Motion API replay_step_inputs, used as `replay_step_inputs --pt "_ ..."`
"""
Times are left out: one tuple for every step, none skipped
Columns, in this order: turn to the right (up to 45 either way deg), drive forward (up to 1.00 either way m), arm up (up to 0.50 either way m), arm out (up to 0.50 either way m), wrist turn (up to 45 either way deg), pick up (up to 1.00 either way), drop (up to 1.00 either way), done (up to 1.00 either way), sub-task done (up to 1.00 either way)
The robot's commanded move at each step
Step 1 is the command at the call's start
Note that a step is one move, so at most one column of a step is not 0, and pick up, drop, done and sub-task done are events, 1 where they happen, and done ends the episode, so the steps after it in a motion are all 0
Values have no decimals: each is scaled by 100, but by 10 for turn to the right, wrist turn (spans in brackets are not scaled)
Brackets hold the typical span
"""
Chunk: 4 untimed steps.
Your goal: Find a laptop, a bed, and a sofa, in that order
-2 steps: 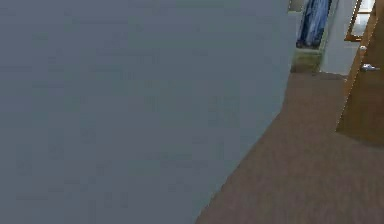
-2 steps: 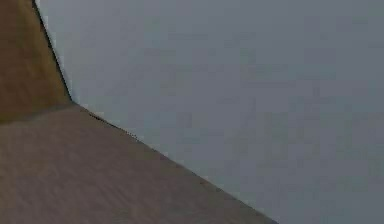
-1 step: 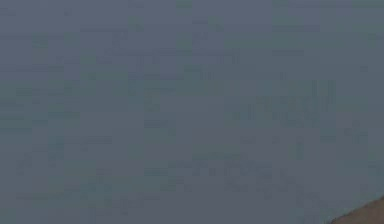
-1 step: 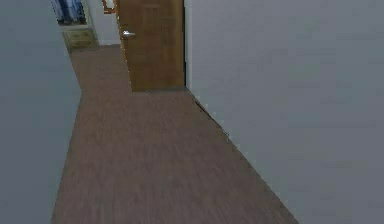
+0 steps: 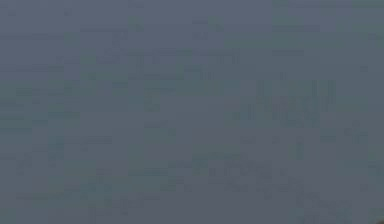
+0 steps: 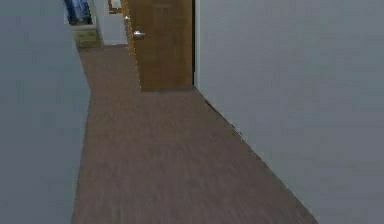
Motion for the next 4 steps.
replay_step_inputs --pt "450 0 0 0 0 0 0 0 0" --pt "180 0 0 0 0 0 0 0 0" --pt "30 0 0 0 0 0 0 0 0" --pt "0 100 0 0 0 0 0 0 0"
